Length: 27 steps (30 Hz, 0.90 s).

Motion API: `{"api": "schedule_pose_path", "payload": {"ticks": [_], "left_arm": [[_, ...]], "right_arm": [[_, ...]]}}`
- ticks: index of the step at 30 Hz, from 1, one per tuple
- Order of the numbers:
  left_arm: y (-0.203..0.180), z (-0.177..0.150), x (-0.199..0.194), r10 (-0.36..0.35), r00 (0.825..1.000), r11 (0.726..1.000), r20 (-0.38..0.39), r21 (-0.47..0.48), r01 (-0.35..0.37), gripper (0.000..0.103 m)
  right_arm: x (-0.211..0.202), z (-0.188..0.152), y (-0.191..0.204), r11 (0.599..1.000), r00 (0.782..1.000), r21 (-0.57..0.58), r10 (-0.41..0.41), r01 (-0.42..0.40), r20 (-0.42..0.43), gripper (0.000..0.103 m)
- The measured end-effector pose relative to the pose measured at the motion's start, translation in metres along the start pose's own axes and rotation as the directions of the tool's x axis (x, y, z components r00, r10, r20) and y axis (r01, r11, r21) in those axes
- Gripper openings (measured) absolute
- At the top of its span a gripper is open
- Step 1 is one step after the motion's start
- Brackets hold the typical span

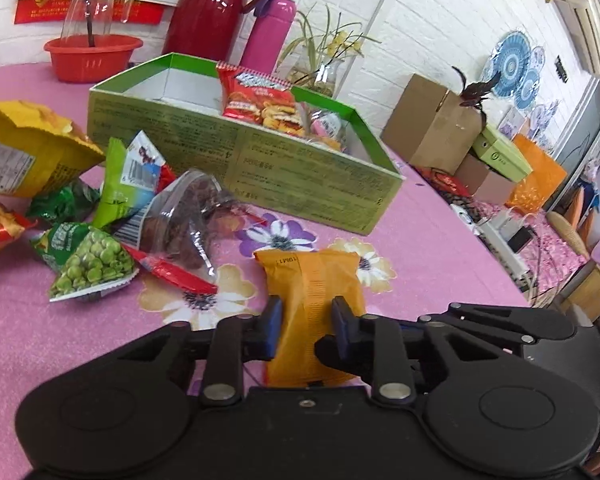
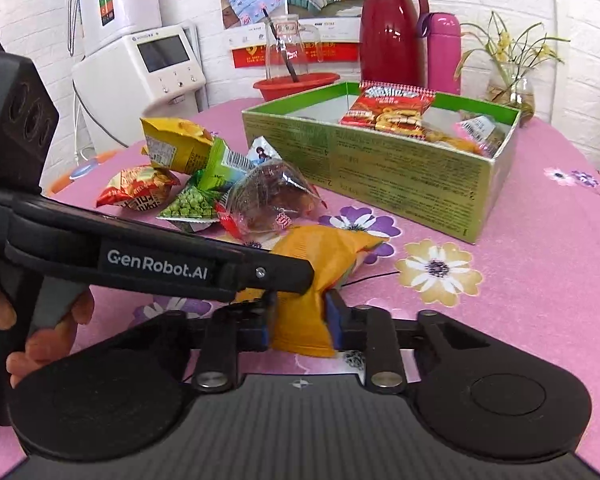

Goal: Organize snacks
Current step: 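Grasp the orange packet with the left tool, then lower the orange packet into the green box and open the left tool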

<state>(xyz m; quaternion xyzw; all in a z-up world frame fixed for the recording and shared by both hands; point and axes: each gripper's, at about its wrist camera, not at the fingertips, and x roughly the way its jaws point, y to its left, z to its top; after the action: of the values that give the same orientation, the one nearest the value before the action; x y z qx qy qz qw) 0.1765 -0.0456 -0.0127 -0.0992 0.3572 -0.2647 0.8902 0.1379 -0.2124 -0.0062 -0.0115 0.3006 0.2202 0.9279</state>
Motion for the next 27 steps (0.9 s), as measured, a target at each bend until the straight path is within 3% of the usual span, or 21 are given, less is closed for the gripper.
{"api": "schedule_pose_path", "payload": {"ticks": [7,14,20,27], "left_arm": [[-0.023,0.03,-0.014,-0.028,0.997,0.998,0.079,0.05,0.024,0.043],[-0.042,0.076,-0.015,-0.046,0.988,0.994,0.147,0.104,0.031,0.043],[-0.046,0.11,0.006,-0.055,0.984,0.991,0.172,0.129,0.033,0.043],[-0.035,0.129,0.046,-0.066,0.986,0.991,0.155,0.123,0.047,0.043]], "right_arm": [[-0.022,0.024,-0.007,0.999,0.993,-0.008,-0.03,0.031,0.115,0.037],[-0.028,0.059,-0.023,0.998,0.97,-0.002,-0.062,0.064,0.234,0.037],[-0.016,0.078,-0.043,0.996,0.951,0.006,-0.09,0.093,0.297,0.037],[0.012,0.084,-0.073,0.994,0.947,0.06,-0.109,0.095,0.302,0.037]]}}
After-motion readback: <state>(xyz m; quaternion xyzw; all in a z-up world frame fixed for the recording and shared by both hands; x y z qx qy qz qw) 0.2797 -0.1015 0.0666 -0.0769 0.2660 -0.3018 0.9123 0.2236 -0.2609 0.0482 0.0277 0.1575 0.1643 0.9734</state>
